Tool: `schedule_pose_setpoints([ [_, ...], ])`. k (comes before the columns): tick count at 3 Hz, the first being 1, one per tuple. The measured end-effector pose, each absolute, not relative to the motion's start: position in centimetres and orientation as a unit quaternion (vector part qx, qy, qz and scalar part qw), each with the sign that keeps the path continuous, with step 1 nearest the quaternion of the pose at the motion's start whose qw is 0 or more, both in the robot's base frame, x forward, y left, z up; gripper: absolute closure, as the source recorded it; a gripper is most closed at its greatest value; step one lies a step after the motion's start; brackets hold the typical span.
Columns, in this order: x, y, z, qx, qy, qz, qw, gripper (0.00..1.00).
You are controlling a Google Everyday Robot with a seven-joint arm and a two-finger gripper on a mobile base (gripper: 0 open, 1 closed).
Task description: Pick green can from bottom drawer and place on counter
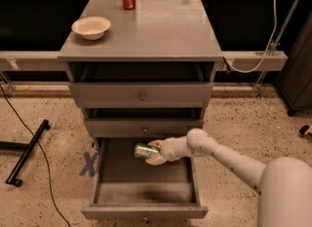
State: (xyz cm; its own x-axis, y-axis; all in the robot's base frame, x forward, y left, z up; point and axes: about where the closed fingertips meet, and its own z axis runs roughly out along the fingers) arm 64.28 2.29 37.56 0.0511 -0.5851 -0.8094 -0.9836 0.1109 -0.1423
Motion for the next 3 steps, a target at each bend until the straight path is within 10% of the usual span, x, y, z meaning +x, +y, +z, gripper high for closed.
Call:
schedule_pose_setpoints([
  [3,57.0,-4.8,62.6,-0.701,0.549,0.102,0.444,1.00],
])
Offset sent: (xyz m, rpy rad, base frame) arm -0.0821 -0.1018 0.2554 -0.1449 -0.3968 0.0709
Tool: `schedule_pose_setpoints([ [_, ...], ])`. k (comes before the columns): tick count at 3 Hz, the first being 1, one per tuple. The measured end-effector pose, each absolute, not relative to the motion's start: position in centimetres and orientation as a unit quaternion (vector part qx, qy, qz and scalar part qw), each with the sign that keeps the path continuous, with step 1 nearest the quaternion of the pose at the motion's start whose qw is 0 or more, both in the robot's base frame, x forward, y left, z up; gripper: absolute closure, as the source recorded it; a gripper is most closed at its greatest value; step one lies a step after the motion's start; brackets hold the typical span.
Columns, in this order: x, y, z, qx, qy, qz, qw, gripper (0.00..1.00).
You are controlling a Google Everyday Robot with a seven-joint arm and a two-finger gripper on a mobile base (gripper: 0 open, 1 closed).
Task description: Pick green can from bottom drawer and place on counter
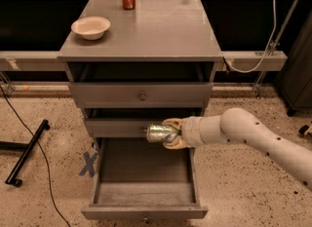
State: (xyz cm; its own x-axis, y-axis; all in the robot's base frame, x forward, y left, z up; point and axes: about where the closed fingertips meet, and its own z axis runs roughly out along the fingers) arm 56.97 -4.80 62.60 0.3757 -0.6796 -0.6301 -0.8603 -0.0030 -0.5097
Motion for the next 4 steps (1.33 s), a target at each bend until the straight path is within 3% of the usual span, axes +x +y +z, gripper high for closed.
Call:
schedule_pose_setpoints([
  [2,57.3,-0.1,82.1,-0.727,0.529,-0.021,0.438,1.00],
  [4,60.6,7.4,95.1,-0.720,0.553,-0.056,0.415,1.00],
])
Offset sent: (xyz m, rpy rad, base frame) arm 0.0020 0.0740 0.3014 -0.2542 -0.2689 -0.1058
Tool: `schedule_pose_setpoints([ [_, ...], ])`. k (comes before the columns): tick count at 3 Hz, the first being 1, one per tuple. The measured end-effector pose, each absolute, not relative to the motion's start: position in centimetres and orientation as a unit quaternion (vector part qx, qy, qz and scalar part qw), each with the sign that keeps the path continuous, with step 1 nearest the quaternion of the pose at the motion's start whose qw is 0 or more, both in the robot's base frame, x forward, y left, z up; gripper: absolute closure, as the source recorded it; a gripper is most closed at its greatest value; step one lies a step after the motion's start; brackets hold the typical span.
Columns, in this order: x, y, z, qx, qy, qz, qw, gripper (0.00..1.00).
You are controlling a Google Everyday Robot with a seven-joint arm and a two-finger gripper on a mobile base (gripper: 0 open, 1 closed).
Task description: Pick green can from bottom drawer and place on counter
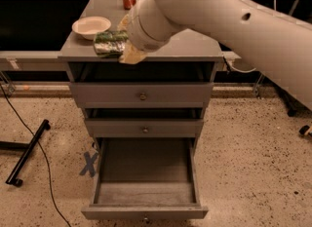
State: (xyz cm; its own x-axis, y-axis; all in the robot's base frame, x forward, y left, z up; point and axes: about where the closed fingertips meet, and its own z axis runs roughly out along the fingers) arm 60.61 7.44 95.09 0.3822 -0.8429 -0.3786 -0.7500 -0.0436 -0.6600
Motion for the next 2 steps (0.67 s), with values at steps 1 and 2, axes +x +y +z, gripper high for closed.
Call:
schedule_pose_setpoints([
  [1,60.6,7.3,95.1,-0.720,0.553,-0.057,0.415,1.00],
  [2,63.0,6.0,94.6,-0.719,0.557,-0.050,0.414,1.00],
])
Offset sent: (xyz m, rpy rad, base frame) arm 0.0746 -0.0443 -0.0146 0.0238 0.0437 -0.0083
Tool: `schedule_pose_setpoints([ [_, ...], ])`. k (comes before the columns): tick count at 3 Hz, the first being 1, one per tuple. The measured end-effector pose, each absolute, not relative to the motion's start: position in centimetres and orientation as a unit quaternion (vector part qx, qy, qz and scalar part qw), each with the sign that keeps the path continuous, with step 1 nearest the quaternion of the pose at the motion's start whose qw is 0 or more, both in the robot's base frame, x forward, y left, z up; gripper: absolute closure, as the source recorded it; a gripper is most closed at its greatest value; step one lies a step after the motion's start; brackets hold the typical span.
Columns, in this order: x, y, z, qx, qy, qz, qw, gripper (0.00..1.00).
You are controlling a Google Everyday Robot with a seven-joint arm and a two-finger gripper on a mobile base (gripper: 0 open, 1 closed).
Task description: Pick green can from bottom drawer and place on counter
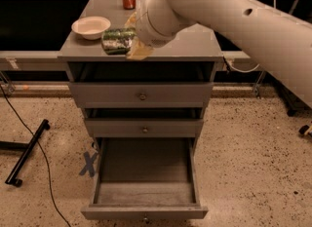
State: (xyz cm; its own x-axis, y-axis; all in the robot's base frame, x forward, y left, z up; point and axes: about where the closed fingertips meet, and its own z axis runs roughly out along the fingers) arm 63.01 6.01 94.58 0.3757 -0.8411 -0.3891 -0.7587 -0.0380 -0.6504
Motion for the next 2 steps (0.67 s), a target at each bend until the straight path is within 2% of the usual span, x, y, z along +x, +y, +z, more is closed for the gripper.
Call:
schedule_pose_setpoints([
  [1,69.3,2.5,93.4,-0.723,0.562,-0.046,0.400,1.00],
  [2,74.2,1.7,91.2,-0.737,0.559,-0.033,0.379,1.00],
])
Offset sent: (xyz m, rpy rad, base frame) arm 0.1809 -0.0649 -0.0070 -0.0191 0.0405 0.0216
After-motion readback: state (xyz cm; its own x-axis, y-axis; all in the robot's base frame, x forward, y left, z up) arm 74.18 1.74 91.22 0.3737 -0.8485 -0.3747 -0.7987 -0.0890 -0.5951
